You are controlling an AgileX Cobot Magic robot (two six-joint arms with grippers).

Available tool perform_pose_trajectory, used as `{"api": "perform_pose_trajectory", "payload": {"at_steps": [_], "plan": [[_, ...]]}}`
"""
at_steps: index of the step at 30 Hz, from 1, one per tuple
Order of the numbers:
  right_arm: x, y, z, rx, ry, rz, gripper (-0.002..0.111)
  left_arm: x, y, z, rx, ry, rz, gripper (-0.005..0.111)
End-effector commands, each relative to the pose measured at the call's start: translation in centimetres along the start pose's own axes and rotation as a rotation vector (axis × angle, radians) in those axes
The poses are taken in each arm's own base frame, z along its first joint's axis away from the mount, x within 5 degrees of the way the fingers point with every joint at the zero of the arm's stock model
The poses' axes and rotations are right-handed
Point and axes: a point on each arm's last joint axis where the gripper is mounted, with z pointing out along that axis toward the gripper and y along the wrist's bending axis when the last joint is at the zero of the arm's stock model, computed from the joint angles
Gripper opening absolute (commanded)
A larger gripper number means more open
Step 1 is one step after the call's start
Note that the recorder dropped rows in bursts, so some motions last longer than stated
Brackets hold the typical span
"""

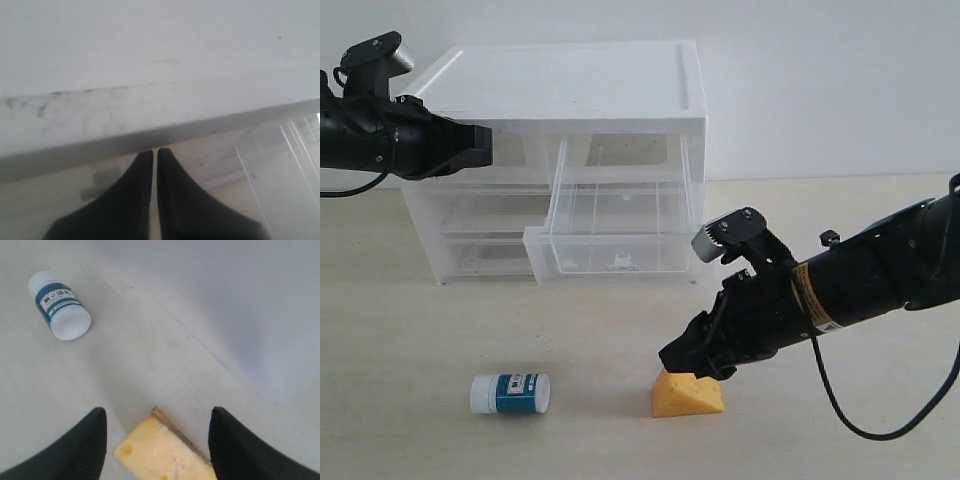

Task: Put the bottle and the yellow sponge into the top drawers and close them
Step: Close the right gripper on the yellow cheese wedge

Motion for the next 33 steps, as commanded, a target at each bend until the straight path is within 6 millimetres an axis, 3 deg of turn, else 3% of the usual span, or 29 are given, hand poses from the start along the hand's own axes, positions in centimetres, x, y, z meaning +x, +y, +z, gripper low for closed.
{"api": "perform_pose_trajectory", "payload": {"at_steps": [1,7,15,28,33], "plan": [[0.4,0.4,0.4,0.007,0.041,0.018,0.054,-0.6,0.6,0.1,-0.051,-0.031,-0.022,0.004],[-0.6,1.3,-1.2,0.013,-0.007,0.016,0.054,-0.6,0.6,0.0,-0.055,-0.032,-0.022,0.004],[0.9,1.4,-2.2,0.047,0.009,0.025,0.054,-0.6,0.6,0.1,-0.052,-0.031,-0.022,0.004],[0.8,1.5,-2.2,0.051,0.014,-0.118,0.054,-0.6,0.6,0.0,-0.055,-0.032,-0.022,0.004],[1.5,1.3,-1.1,0.054,0.053,-0.119,0.054,-0.6,0.6,0.0,-0.055,-0.032,-0.022,0.004]]}}
